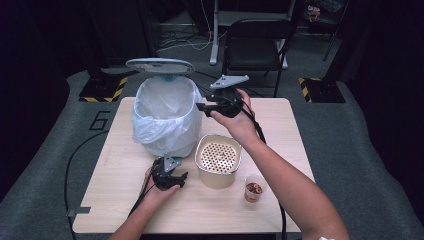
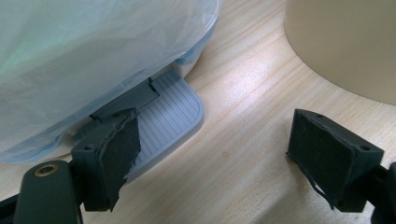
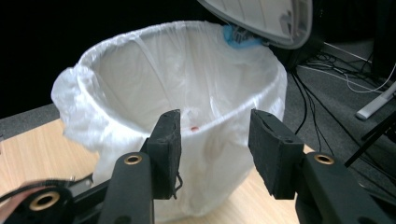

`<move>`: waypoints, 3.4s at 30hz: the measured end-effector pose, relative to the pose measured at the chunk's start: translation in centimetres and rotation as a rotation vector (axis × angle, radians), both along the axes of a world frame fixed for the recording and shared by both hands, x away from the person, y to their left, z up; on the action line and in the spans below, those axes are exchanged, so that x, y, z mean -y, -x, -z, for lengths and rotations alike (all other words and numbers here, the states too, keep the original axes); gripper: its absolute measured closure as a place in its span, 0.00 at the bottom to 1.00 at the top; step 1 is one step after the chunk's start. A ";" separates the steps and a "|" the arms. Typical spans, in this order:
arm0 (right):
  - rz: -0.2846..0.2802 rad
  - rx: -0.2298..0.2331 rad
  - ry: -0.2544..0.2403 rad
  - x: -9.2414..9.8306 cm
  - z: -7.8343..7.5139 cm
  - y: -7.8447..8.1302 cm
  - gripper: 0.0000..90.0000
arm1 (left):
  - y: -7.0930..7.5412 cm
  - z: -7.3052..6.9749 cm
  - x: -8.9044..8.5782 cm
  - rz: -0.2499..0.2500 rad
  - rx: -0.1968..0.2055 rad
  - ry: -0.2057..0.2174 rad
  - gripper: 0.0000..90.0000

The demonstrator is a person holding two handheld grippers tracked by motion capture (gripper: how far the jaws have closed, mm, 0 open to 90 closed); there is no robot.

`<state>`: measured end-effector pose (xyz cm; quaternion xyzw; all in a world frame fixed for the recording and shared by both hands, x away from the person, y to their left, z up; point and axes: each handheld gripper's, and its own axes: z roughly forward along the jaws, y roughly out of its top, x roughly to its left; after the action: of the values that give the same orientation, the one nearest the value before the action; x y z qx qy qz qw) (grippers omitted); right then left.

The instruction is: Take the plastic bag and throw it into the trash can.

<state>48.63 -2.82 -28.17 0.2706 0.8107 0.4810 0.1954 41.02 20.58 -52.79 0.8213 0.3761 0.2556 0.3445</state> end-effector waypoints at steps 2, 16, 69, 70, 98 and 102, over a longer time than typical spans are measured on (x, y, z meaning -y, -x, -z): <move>0.009 0.003 0.002 0.8 0.4 0.1 0.60 | 0.0 0.0 0.0 0.000 0.000 0.000 0.18; 0.056 0.000 0.020 5.5 3.9 0.4 0.63 | 0.1 0.1 0.1 -0.005 0.001 0.010 0.18; -0.052 -0.167 0.070 9.6 13.9 0.3 0.88 | 0.1 0.1 0.1 -0.004 -0.004 0.008 0.18; -0.059 -0.169 0.071 9.6 13.9 0.3 0.88 | 0.1 0.1 0.1 -0.003 -0.004 0.008 0.18; -0.113 -0.181 0.068 10.3 13.8 4.3 0.87 | 0.1 0.0 0.0 -0.003 -0.008 0.005 0.18; -0.113 -0.180 0.037 10.4 13.7 4.4 0.68 | 0.1 0.0 0.0 -0.003 -0.007 0.006 0.18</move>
<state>44.26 -13.25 -41.84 0.2630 0.8477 0.4499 0.0993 40.96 20.54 -52.82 0.8207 0.3793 0.2522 0.3451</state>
